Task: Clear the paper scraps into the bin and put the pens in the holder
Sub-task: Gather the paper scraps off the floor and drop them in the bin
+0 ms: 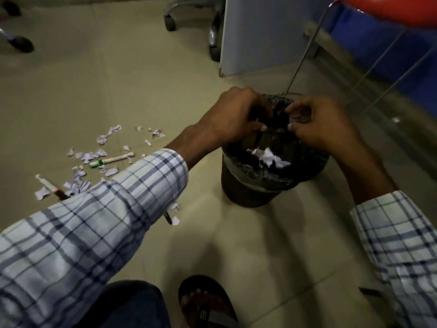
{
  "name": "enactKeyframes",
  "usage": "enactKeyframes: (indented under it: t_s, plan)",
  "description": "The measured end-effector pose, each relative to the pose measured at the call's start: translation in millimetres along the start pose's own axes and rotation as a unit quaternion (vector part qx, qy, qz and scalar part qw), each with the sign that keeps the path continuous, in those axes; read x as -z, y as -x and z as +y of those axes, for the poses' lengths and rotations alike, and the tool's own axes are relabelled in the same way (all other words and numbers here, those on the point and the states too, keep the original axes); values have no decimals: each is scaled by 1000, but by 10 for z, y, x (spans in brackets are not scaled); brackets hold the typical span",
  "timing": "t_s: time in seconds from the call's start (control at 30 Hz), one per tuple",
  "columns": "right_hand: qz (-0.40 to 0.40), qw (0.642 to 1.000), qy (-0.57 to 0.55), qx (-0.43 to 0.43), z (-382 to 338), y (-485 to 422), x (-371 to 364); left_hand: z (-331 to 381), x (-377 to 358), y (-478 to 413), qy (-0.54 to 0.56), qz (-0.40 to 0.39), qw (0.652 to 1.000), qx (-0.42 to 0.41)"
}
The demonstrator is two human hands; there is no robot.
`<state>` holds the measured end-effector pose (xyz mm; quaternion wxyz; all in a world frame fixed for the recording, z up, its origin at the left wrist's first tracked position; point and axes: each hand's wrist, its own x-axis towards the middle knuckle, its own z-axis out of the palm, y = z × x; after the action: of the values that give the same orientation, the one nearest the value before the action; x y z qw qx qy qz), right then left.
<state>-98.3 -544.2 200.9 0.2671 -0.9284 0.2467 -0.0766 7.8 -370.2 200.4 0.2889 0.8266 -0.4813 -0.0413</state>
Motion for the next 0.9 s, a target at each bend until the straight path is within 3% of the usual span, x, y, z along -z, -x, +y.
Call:
enactKeyframes:
  t_s: [0.23,0.43,0.57,0.7,0.9]
  plan:
    - [15,994,-90,56,-498,168,-249,-453,145,468,23,68,995,63]
    - [-39,979,-145,139,-1207,463,-1092,-1245,148,1294,-14,33,980,194]
    - [-106,978,-102,147,-1315,613,-2026,-1720,23,2025,-16,-4,956,294]
    - [-180,977,-54,101,-1188,743,-2852,-1988,-148,2697,-10,-41,928,370]
    - [-211,975,45,44,-1011,770,-3435,-2179,-314,3295,30,-44,901,430]
